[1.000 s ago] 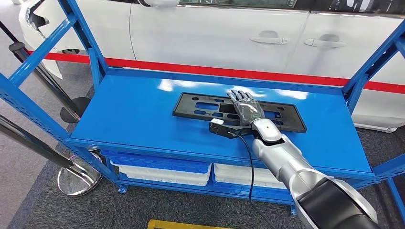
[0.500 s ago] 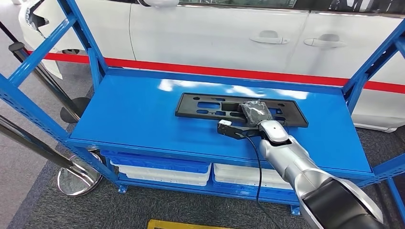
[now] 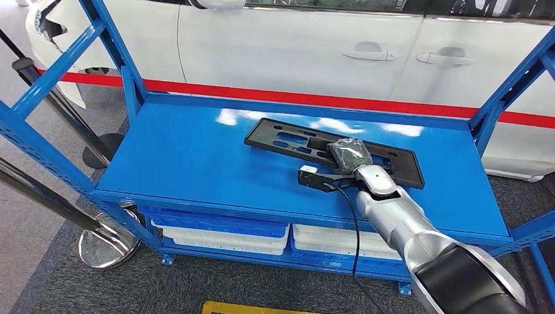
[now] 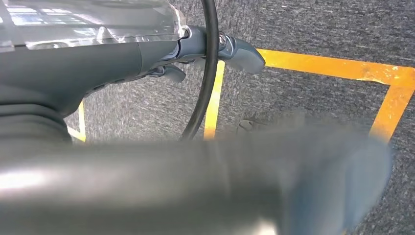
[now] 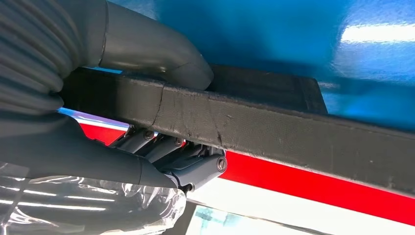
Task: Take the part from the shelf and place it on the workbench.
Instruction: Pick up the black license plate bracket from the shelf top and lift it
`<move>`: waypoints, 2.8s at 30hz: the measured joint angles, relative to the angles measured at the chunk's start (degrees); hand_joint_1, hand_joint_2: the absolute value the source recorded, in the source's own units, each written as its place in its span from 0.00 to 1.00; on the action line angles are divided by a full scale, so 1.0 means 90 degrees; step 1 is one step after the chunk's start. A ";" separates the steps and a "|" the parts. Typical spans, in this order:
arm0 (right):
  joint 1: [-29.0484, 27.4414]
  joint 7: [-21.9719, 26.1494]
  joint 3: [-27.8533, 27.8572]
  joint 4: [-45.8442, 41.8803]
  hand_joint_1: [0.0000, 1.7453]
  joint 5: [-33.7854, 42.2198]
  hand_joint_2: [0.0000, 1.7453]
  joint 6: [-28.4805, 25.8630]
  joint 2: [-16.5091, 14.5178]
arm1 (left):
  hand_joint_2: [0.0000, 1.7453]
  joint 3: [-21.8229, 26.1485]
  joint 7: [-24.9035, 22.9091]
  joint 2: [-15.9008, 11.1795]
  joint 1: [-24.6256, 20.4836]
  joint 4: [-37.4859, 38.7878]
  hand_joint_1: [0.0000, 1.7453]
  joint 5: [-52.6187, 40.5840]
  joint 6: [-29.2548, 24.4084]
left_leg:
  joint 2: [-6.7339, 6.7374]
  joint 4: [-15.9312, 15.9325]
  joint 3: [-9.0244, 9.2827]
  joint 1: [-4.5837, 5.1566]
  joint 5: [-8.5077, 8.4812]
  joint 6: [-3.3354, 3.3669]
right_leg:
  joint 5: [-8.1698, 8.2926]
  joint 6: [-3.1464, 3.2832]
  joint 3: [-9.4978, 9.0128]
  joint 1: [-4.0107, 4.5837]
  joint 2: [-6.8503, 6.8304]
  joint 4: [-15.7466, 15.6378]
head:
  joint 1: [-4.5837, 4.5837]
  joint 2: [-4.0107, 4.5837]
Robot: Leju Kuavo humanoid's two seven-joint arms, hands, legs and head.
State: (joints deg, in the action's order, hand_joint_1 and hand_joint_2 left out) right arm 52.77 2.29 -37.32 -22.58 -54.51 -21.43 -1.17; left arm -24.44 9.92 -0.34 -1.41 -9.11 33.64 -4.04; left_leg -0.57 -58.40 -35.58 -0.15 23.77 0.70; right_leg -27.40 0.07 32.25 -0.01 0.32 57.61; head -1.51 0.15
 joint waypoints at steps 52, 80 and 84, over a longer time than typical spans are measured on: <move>-0.0766 -0.0134 0.0231 -0.3807 0.96 -0.1932 1.00 -0.0593 0.1650 | 1.00 -0.0016 -0.0033 0.0014 0.0013 0.0000 0.00 0.0236 -0.0013 | 0.0022 -0.0096 -0.0164 -0.0116 -0.0107 -0.0046 | -0.0179 -0.0301 -0.0069 -0.0235 0.0017 0.0190 | -0.0001 0.0000; -0.2406 -0.1049 -0.0035 -0.5484 0.96 -0.2660 1.00 -0.0606 0.1896 | 1.00 -0.0343 -0.0029 -0.0276 0.0058 0.0002 0.00 -0.0063 -0.0099 | 0.0082 0.0014 -0.0039 -0.0068 -0.0051 0.0122 | -0.0390 -0.0243 0.0314 -0.0173 -0.0050 0.1152 | 0.0000 0.0000; -0.2978 -0.0894 0.0445 -0.6084 0.96 -0.2399 1.00 -0.0772 0.2351 | 1.00 -0.0497 0.0088 -0.0411 0.0081 0.0004 0.00 -0.0135 -0.0067 | 0.0047 -0.0147 -0.0273 -0.0050 -0.0170 -0.0048 | -0.0348 -0.0134 -0.0230 -0.0120 -0.0017 0.0199 | -0.0004 0.0000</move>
State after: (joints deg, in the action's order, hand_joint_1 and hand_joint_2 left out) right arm 25.97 -5.75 -33.32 -77.33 -76.10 -28.38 19.98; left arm -28.91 10.71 -4.04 -0.68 -9.08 32.42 -4.64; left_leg -0.15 -59.72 -38.03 -0.60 22.23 0.27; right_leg -30.52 -1.14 30.18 -1.09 0.17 59.40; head -1.55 0.15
